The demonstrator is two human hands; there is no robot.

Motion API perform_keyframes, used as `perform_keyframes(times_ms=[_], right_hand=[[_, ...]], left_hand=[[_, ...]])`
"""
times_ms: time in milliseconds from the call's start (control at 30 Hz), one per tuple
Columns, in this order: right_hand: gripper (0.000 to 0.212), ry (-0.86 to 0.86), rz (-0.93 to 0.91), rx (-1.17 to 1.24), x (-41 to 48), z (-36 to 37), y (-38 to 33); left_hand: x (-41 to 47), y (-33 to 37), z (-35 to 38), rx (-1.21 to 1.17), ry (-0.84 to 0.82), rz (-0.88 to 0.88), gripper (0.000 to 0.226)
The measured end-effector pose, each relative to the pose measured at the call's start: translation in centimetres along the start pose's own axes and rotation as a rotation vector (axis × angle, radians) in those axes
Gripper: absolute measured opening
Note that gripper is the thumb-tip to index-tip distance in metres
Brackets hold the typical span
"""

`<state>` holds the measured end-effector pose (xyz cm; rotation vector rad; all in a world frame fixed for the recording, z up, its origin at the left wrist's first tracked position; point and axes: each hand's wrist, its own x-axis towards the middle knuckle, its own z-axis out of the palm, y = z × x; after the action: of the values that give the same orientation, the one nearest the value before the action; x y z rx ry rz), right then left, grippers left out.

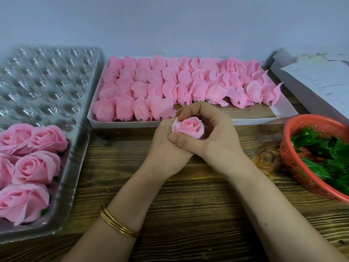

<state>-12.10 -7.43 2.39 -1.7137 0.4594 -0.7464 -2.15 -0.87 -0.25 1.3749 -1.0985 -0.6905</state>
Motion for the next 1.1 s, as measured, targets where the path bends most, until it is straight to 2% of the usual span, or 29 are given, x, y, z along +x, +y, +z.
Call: perform_keyframes(times_ms=[133, 233, 333, 400, 533, 700, 800, 900, 1000, 1100], right_hand=[[0.033, -0.045, 0.028, 0.068, 0.14, -0.34, 0.13], [0.035, -0.069, 0.066, 0.137, 0.21, -0.55, 0.30], [0.039, -0.107, 0.089, 0.170, 0.27, -0.75, 0.52], [0.040, -0.133, 0.098, 0.209, 0.29, -0.91, 0.68], [0.021, -0.127, 0.122, 0.336, 0.35, -0.86, 0.65], [0.015, -0.051, 0.084, 0.231, 0.33, -0.34, 0.43], [0.019, -0.050, 0.060, 0.182, 0.25, -0.46, 0.37], [0.026, -0.059, 0.044, 0.140, 0.25, -0.44, 0.48], [0.030, -0.062, 0.039, 0.120, 0.25, -0.31, 0.45], [0.034, -0.068, 0.047, 0.117, 0.17, -0.53, 0.24]], left_hand=[[-0.07, 0.24, 0.25, -0.032, 0.010, 0.029, 0.008], [-0.16, 0.47, 0.49, -0.083, 0.027, 0.050, 0.020], [-0.23, 0.55, 0.34, -0.108, 0.013, 0.035, 0.016], [-0.21, 0.69, 0.22, -0.136, 0.016, 0.007, 0.022], [-0.15, 1.04, 0.28, -0.142, 0.041, -0.028, 0.026], [-0.02, 0.66, 0.27, -0.120, 0.027, -0.013, 0.023], [0.03, 0.54, 0.22, -0.124, 0.022, -0.011, 0.022], [0.06, 0.31, 0.12, -0.131, 0.000, 0.003, 0.011], [0.13, 0.24, 0.11, -0.119, -0.010, 0.023, 0.017], [0.05, 0.30, 0.12, -0.110, -0.022, 0.042, 0.011]])
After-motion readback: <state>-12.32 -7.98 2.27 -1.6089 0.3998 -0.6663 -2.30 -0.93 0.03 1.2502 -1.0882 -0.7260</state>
